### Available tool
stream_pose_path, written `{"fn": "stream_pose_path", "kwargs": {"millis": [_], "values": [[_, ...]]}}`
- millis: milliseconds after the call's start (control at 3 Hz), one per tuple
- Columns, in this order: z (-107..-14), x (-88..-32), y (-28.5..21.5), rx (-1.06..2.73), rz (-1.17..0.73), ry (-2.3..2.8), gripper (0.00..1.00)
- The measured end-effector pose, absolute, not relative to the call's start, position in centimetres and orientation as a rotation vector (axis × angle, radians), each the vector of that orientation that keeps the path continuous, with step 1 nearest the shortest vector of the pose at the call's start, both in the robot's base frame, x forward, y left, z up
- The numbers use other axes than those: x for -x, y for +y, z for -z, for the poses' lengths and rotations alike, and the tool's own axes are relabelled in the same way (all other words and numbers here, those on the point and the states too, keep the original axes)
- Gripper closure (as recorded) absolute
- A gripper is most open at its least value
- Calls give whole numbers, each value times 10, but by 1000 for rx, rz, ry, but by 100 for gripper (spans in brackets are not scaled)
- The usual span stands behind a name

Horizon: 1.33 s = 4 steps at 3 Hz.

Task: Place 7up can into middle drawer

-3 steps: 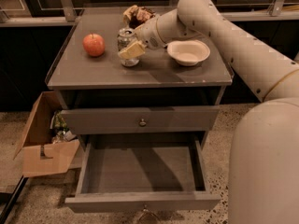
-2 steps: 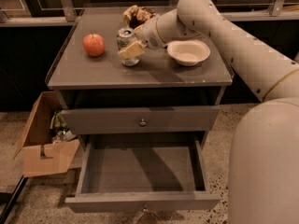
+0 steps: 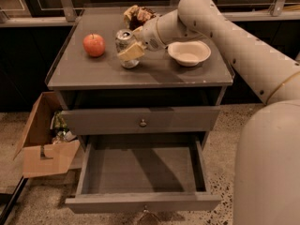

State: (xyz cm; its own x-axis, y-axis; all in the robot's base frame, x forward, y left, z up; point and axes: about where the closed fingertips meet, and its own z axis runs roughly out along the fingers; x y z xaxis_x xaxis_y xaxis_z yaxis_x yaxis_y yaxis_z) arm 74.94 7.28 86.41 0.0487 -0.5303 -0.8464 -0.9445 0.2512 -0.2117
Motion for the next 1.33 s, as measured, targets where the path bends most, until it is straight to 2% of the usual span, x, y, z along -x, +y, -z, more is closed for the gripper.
{"fn": "stream_pose_path", "kwargs": {"millis": [667,1333], "values": [[-881,-708,46,1449,-543,1585,100],[-901,-619,24,1471,-566,1536,100]]}}
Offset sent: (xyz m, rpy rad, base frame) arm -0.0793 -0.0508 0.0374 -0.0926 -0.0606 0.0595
